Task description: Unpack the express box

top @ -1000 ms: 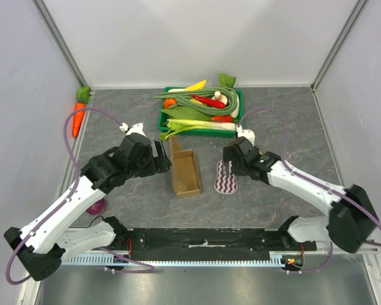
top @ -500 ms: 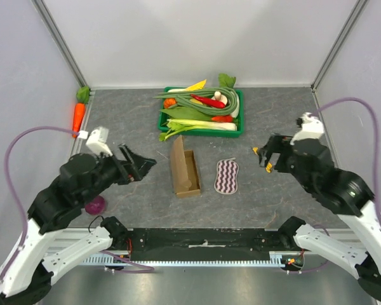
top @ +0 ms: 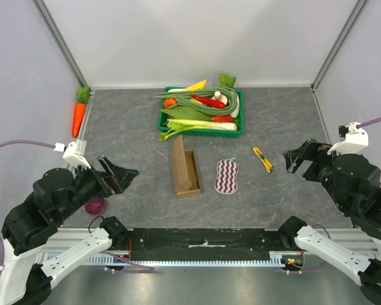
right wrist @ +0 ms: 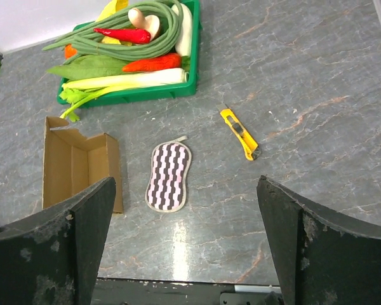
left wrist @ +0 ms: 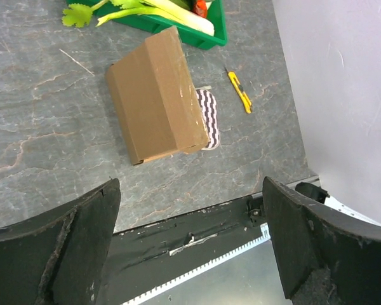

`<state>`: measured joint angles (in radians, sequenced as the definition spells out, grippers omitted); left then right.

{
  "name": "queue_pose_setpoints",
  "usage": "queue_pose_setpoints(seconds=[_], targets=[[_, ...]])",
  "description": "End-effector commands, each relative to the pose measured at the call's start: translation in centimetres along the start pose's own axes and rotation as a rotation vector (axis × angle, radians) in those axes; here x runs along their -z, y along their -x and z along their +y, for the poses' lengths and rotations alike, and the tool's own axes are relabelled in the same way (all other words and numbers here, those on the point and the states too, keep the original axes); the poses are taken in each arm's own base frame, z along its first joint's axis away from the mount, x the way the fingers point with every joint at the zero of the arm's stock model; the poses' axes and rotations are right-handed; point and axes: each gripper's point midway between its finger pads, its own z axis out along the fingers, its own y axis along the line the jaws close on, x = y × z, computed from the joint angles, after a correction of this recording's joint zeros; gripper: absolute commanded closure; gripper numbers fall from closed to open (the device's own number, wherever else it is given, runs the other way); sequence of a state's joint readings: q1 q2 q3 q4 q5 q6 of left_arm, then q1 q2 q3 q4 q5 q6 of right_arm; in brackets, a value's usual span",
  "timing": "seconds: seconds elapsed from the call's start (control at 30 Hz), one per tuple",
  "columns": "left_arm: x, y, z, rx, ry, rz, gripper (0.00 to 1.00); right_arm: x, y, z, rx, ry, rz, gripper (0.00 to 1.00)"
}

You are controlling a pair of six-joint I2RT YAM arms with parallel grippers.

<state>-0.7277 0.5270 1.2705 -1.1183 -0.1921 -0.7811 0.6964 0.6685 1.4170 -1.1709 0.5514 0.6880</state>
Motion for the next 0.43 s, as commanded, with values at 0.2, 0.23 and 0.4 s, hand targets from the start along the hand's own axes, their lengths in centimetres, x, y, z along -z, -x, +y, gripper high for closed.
queue_pose_setpoints(seconds=[0.2,0.23,0.4], targets=[[1.5,1.1,1.1,-0.041,0.049,-0.044,0.01,1.9,2.8,-0.6,-0.014,-0.008,-0.065,0.02],[1.5,1.1,1.1,-0.038,0.049,-0.043,0.01,1.9,2.8,-0.6,-0.008,-0.007,-0.064,0.02],[1.5,1.2,1.3,-0.027,0.067,-0.046,0.01,1.8,3.1,0.4,0.0,0.021,-0.046,0.02]])
